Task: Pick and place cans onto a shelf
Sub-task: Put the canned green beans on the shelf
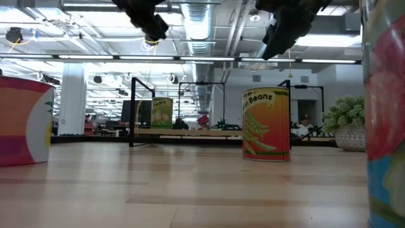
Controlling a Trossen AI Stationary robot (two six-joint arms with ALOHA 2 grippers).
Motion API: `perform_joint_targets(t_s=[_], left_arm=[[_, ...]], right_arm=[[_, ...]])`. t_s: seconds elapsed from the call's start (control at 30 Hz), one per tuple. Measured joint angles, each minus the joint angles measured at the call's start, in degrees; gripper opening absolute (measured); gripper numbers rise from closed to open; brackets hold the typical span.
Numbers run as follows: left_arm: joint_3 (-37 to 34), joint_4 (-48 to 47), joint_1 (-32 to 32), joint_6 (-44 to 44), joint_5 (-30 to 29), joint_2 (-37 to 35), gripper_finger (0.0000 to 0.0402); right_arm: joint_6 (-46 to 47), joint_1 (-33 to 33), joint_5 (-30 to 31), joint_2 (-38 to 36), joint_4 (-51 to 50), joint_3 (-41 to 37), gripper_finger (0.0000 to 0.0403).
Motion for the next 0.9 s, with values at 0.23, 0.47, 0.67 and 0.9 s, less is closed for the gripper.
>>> perform_joint_targets(t_s=[0.23, 0.47, 0.67, 0.9], left_arm=[[-17.0, 21.5, -0.61, -10.66, -2.3, -7.6, 0.0006], [-21.03, 27.56, -3.1, -14.35, -6.69, -7.17, 0.0006], [-21.06, 27.11, -5.58, -14.0, -6.41, -5.01, 0.0006], [-21.06, 24.89, -7.94, -13.9, -8.62, -2.02, 0.0006]], right_arm=[[-2.37, -1.57, 0.97, 3.68, 2.78, -0.05, 0.0095], [-2.37, -2.35, 0.92, 11.38, -1.58, 4.02, 0.0095], [-4.24, -0.72, -2.7, 14.75, -4.17, 8.75, 0.0095], [-11.41, 2.03, -7.81, 18.29, -5.09, 8.94, 0.011]])
